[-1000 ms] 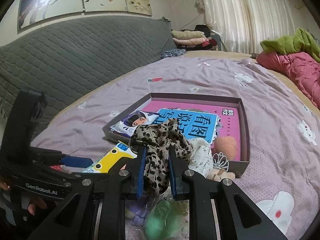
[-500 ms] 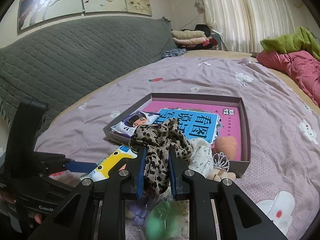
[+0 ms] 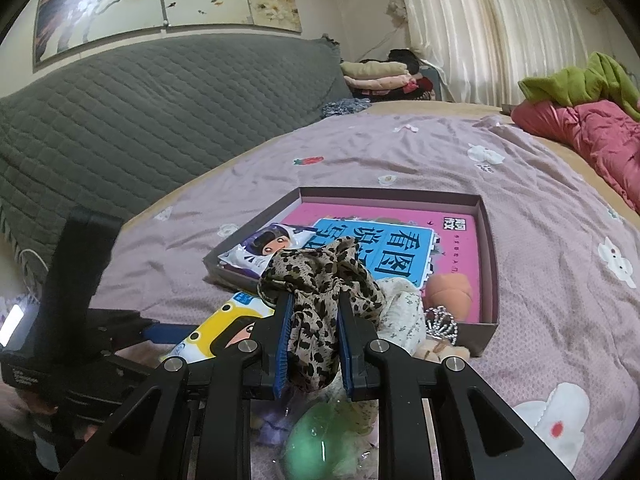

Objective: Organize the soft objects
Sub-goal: 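Close the left tool on the yellow wipes pack and lift it, then carry yellow pack with left tool into the box while right tool carries scrunchie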

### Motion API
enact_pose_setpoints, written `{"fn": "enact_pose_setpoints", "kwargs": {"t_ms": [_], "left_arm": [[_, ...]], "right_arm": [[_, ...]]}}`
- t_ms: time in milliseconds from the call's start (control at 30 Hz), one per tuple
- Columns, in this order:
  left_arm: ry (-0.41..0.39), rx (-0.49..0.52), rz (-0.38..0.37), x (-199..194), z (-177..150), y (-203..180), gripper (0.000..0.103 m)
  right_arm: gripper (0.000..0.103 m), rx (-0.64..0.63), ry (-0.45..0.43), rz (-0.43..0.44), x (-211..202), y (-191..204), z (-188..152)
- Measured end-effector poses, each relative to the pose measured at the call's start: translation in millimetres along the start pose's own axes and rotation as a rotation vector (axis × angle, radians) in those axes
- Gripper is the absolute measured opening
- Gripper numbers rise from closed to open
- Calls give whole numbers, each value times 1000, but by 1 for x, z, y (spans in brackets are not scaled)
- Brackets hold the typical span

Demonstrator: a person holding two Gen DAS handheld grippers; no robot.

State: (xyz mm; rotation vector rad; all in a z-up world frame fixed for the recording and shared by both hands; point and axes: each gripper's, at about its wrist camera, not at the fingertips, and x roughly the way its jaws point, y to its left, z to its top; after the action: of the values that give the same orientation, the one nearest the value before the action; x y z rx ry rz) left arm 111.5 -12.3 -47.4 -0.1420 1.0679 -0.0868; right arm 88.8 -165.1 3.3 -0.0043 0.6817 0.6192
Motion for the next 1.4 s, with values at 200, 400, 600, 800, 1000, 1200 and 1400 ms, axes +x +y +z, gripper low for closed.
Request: {"fn": "enact_pose_setpoints", "kwargs": {"t_ms": [200, 400, 600, 800, 1000, 1200, 1400], "left_arm": [[-13, -53, -51, -3, 4, 11, 61], [-23, -100, -101, -8, 4, 23, 56], [-42, -126, -119, -17, 3, 28, 56], [-84, -129, -130, -33, 8, 28, 55], [-142, -118, -135, -48, 16, 26, 56], [-177, -126, -134, -56, 25, 32, 56], [-183, -119, -127, -54, 27, 31, 56]], "right_arm": [[21, -9, -6, 15, 0, 3, 1], [21, -2, -10, 15, 0, 1, 0], [21, -3, -20, 17, -3, 2, 1], [21, -12, -46, 25, -9, 6, 3], [21, -21, -67, 23, -14, 9, 5], [21, -19, -95, 26, -19, 9, 9], [21, -19, -104, 17, -20, 9, 11]]}}
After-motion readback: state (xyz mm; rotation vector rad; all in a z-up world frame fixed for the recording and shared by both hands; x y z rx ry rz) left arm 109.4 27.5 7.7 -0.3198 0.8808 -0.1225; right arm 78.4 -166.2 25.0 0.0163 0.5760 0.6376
